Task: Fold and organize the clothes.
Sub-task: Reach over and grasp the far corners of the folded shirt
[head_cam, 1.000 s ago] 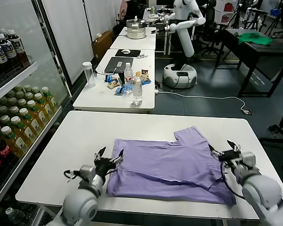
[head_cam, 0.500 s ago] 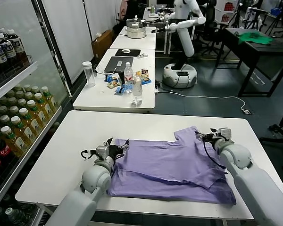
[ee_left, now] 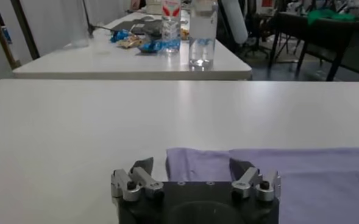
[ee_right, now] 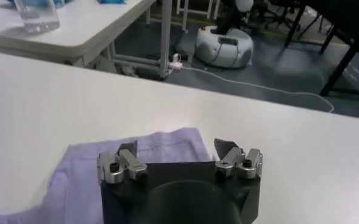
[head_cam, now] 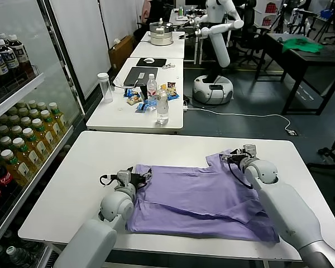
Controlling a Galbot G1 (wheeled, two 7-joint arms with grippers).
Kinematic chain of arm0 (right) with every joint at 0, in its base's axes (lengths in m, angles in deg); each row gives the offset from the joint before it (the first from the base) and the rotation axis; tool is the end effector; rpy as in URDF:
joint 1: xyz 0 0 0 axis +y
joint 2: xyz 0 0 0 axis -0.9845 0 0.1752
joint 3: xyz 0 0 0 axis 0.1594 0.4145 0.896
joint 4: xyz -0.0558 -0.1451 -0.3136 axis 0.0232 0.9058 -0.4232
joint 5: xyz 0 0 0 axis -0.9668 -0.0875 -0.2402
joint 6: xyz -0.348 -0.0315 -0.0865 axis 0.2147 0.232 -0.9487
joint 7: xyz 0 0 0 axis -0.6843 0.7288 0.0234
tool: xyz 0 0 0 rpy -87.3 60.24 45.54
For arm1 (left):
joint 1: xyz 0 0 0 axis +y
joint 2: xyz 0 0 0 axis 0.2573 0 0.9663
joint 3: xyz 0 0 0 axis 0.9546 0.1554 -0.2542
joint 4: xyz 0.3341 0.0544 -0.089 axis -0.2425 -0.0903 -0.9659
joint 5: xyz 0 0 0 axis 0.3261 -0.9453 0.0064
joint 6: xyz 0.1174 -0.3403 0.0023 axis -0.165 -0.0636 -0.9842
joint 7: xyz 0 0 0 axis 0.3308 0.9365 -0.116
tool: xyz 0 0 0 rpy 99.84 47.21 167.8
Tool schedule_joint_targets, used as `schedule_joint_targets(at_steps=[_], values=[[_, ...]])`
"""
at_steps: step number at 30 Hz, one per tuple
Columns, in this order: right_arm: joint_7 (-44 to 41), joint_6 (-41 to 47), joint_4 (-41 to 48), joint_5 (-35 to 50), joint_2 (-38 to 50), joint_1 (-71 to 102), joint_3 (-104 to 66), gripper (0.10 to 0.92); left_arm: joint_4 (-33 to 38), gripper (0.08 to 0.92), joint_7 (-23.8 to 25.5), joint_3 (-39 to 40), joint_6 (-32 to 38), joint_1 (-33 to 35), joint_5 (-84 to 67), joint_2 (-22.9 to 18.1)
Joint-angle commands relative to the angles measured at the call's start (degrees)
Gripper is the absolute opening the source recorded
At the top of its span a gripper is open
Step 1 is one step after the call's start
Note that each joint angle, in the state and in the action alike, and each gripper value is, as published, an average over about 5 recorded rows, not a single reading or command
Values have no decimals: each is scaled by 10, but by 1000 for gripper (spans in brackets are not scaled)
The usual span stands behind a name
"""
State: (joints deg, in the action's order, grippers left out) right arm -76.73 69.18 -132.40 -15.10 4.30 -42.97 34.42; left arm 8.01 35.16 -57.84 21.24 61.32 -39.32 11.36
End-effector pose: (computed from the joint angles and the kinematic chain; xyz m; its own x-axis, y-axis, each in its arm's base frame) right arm 0.5194 -0.0987 -0.2715 -0.8111 -0.1144 0.5737 -0.1679 0.9850 -0.0409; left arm 0.4051 -0.0285 -0.3052 -0.8638 0.1150 0.4905 0.1254 0.9920 -0.0117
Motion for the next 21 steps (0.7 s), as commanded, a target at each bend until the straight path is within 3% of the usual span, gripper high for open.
schedule_joint_targets(at_steps=[1,14,21], values=[[-7,3,34,4,-13,-13,15,766,-5,724,1,2,-7,10,-28,2],[-12,3,-56,26,18,35,-12,396,9,351,23,-6,17,21,-62,5],[-9,2,-153,42,60,87,-65,206,73,154,32,-19,48,49,-81,20]])
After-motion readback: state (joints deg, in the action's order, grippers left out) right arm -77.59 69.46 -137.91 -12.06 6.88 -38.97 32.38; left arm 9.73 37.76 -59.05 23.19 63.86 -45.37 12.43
